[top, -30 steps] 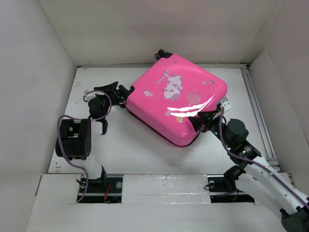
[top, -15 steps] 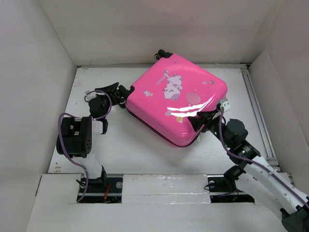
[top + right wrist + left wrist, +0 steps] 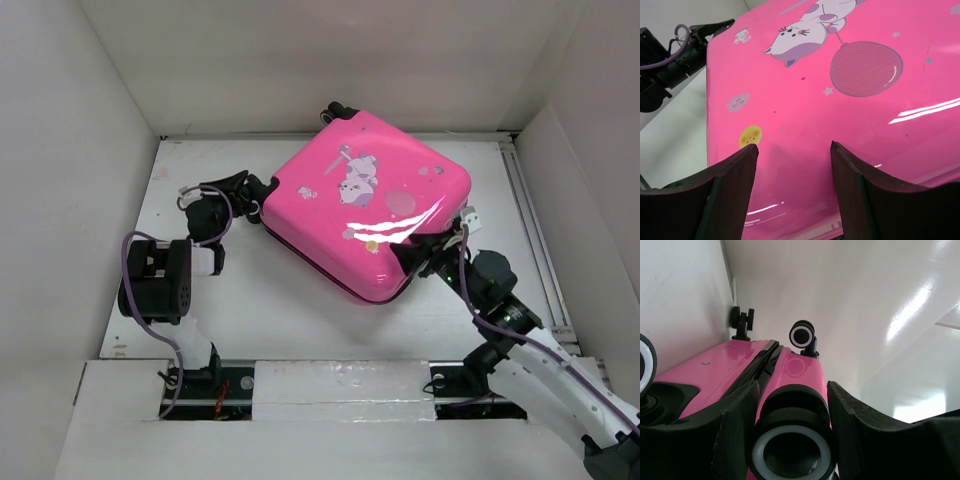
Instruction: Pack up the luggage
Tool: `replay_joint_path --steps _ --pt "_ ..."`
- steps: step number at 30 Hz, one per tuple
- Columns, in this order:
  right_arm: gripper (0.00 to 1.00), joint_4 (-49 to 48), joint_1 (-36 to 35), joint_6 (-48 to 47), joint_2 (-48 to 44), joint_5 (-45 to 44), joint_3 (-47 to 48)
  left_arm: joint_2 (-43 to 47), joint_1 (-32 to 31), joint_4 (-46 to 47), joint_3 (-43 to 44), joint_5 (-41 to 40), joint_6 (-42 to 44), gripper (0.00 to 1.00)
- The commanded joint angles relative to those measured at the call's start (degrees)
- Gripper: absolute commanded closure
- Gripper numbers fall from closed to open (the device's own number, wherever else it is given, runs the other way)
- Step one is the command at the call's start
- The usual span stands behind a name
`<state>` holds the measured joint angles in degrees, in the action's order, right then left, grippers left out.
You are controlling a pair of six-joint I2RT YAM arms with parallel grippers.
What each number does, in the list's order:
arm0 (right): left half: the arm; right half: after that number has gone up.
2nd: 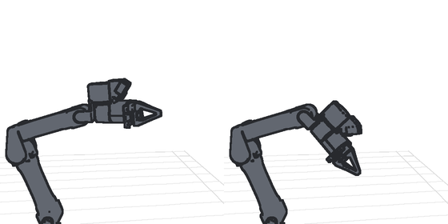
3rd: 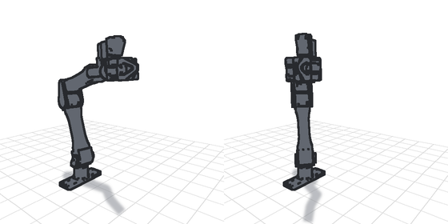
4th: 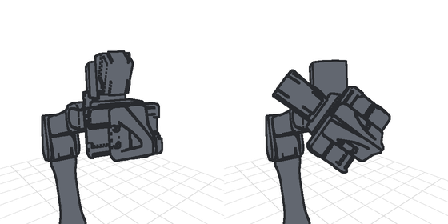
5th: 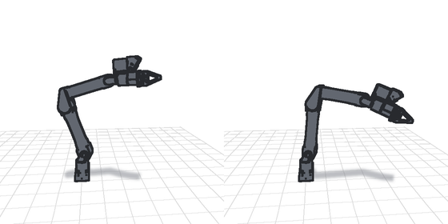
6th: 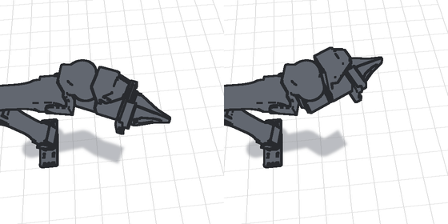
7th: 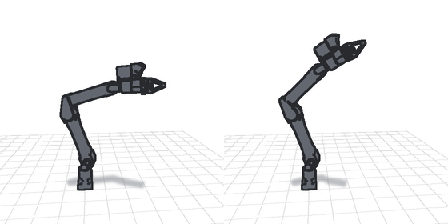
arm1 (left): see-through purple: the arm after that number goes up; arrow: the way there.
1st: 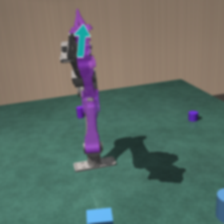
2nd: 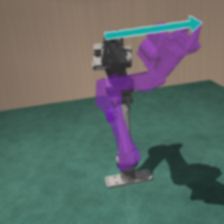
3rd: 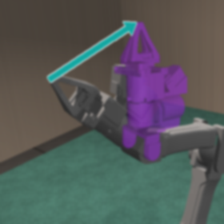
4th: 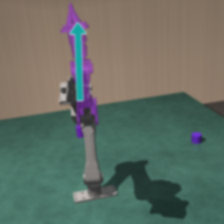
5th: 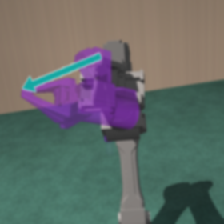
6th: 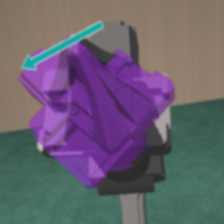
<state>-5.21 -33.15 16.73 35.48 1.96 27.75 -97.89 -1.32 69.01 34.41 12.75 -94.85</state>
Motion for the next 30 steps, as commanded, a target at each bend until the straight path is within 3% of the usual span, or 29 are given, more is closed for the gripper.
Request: replay_joint_path --steps 1,3,8,12,14,15,18,24,27,30 --pt "0.34 9.7 -1.1 1.8 -3.1 0.2 -1.6 2.8 -0.4 3.0 3.8 2.4 1.9 1.00" --pt "0.42 12.2 -1.1 2.6 -6.0 -0.5 -1.6 5.7 0.3 1.7 3.8 3.0 3.7 1.00" --pt "0.76 16.5 -1.1 9.3 -16.5 -2.0 -5.1 10.7 2.1 -5.0 7.8 4.1 7.7 1.00" --pt "0.77 21.9 -1.7 14.5 -24.2 -8.2 -7.6 13.1 2.1 -10.9 11.8 4.6 10.9 1.00" --pt "0.74 23.3 -1.7 16.0 -25.9 -8.2 -7.6 13.1 2.8 -13.0 13.7 4.6 11.5 1.00" --pt "0.68 23.3 -1.7 16.5 -25.9 -8.2 -8.1 13.1 3.5 -14.5 15.4 5.3 12.3 1.00" --pt "0.66 17.5 -1.7 14.4 -19.7 -3.4 -8.9 12.5 4.0 -18.7 18.5 5.3 14.3 1.00" --pt "0.61 2.5 -3.3 3.5 9.1 7.2 -1.0 7.8 6.1 -25.7 28.1 5.8 18.7 1.00" --pt "0.59 2.0 -4.9 2.4 11.9 3.3 3.3 6.7 7.2 -28.3 31.2 7.9 19.3 1.00" --pt "0.55 2.0 -5.4 2.4 6.4 1.7 1.4 6.7 7.2 -27.8 31.2 8.5 19.3 1.00"
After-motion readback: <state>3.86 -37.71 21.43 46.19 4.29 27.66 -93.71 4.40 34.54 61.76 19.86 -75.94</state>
